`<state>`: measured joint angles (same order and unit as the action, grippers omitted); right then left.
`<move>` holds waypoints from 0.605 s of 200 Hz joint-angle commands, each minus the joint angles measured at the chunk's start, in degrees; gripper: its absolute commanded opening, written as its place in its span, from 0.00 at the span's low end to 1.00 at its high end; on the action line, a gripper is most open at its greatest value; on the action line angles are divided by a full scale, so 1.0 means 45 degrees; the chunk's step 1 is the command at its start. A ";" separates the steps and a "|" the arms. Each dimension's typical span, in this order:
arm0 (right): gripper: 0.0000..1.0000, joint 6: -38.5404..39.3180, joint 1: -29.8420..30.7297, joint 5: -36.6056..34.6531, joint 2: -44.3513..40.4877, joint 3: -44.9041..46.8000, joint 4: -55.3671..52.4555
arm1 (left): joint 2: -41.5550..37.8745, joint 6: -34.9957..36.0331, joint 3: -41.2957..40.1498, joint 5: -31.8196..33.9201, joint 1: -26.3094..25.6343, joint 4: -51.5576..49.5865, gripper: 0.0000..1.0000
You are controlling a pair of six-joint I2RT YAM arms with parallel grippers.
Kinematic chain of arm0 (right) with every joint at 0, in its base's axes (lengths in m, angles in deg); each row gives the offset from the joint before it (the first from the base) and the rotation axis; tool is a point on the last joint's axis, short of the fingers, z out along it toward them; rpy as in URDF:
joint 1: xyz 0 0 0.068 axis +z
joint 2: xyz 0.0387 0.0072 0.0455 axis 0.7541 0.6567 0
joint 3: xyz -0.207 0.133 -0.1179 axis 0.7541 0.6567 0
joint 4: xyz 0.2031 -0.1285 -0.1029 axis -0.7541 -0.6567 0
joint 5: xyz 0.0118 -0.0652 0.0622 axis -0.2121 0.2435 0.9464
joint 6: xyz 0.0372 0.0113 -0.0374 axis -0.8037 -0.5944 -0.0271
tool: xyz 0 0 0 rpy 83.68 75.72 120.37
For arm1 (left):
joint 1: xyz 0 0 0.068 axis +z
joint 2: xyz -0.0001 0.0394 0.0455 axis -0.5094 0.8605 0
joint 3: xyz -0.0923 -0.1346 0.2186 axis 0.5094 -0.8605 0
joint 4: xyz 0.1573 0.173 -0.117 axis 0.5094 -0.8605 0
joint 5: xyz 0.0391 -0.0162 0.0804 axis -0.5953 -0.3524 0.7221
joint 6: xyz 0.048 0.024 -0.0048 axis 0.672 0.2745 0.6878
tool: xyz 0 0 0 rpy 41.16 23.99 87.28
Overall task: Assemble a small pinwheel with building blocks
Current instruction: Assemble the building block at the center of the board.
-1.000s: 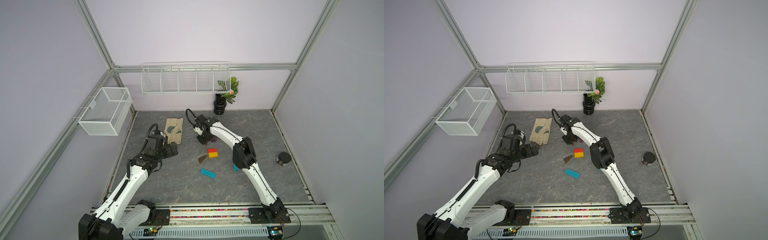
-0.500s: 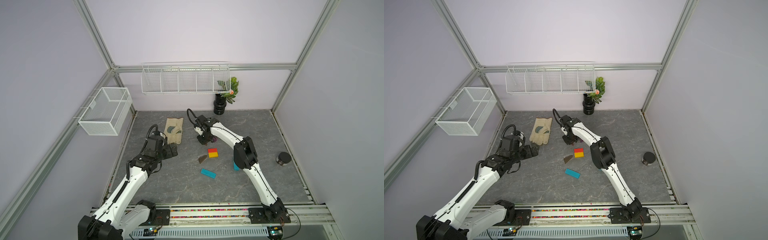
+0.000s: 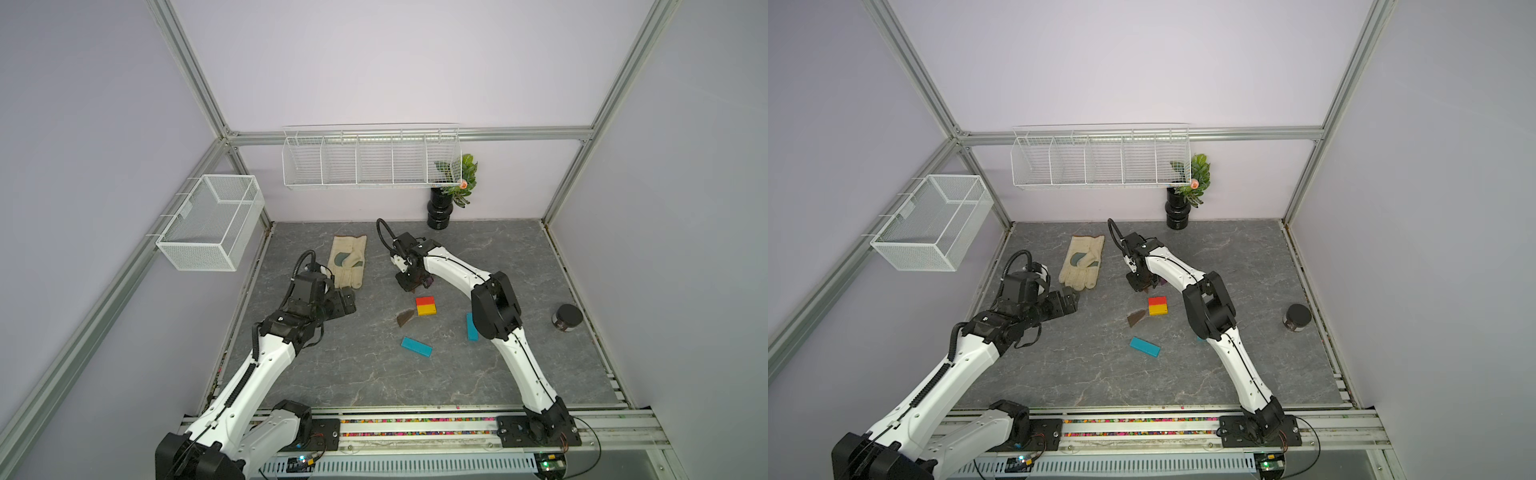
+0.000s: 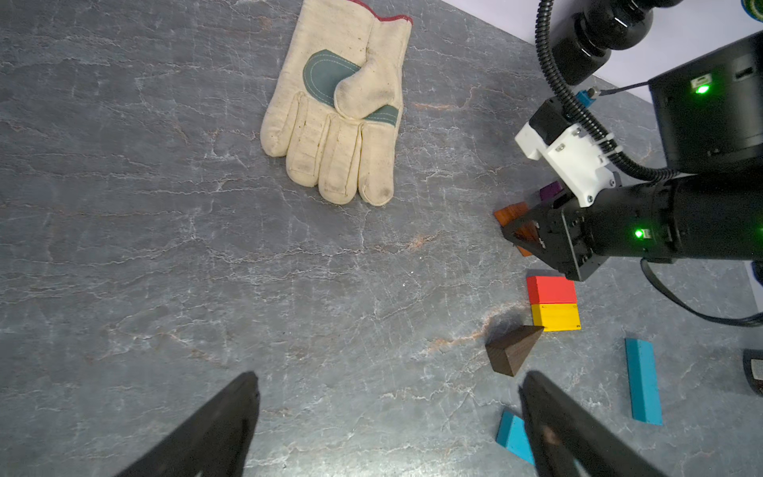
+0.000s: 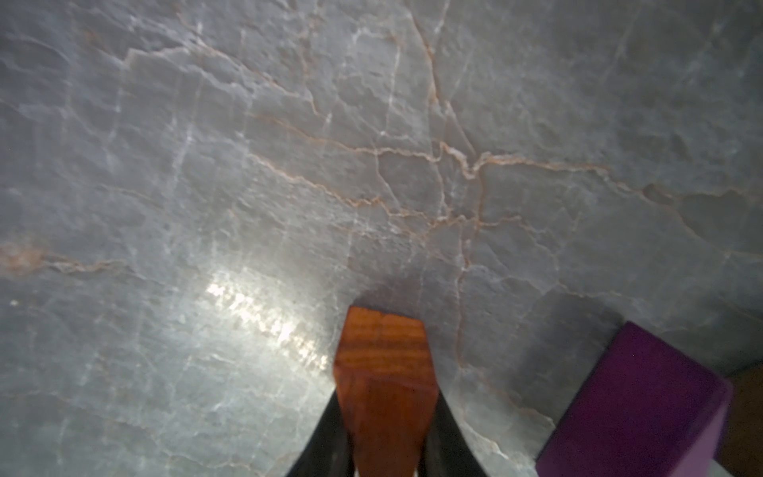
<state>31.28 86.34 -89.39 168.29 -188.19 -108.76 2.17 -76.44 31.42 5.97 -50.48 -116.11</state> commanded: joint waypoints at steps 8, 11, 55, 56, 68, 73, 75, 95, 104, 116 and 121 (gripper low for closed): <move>0.25 -0.0309 0.0130 0.0425 -0.0009 0.0429 -0.0713 | -0.0172 -0.0190 -0.0148 -0.0185 0.0077 -0.0034 1.00; 0.25 -0.0322 0.0129 0.0427 0.0012 0.0436 -0.0713 | -0.0181 -0.0190 -0.0151 -0.0180 0.0087 -0.0044 1.00; 0.34 -0.0385 0.0182 0.0525 0.0054 0.0418 -0.0713 | -0.0325 -0.0164 -0.0259 -0.0149 0.0077 -0.0036 1.00; 0.34 -0.0385 0.0185 0.0525 0.0046 0.0423 -0.0713 | -0.0315 -0.0167 -0.0263 -0.0149 0.0077 -0.0035 1.00; 0.38 -0.0424 0.0186 0.0536 0.0040 0.0349 -0.0713 | -0.0335 -0.0141 -0.0267 -0.0147 0.0079 -0.0014 1.00; 0.40 -0.0423 0.0178 0.0559 0.0056 0.0299 -0.0713 | -0.0325 -0.0112 -0.0255 -0.0143 0.0084 -0.0014 1.00; 0.40 -0.0424 0.0171 0.0573 0.0067 0.0269 -0.0713 | -0.0330 -0.0112 -0.0258 -0.0148 0.0079 -0.0014 1.00; 0.44 -0.0438 0.0166 0.0583 0.0106 -0.0052 -0.0713 | -0.0318 0.0005 -0.0257 -0.0074 0.0091 0.0024 1.00; 0.46 -0.0446 0.0145 0.0605 0.0082 -0.0231 -0.0760 | -0.0292 0.0095 -0.0233 -0.0068 0.0077 0.0062 1.00; 0.50 -0.0446 0.0067 0.0676 -0.0050 -0.0470 -0.0886 | -0.0250 0.0195 -0.0187 -0.0023 0.0081 0.0111 1.00; 0.52 -0.0479 0.0037 0.0740 -0.0145 -0.0553 -0.0919 | -0.0224 0.0239 -0.0125 0.0005 0.0092 0.0137 1.00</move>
<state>29.84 86.82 -87.86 168.29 -188.82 -109.59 1.58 -76.33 30.59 5.79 -50.48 -116.09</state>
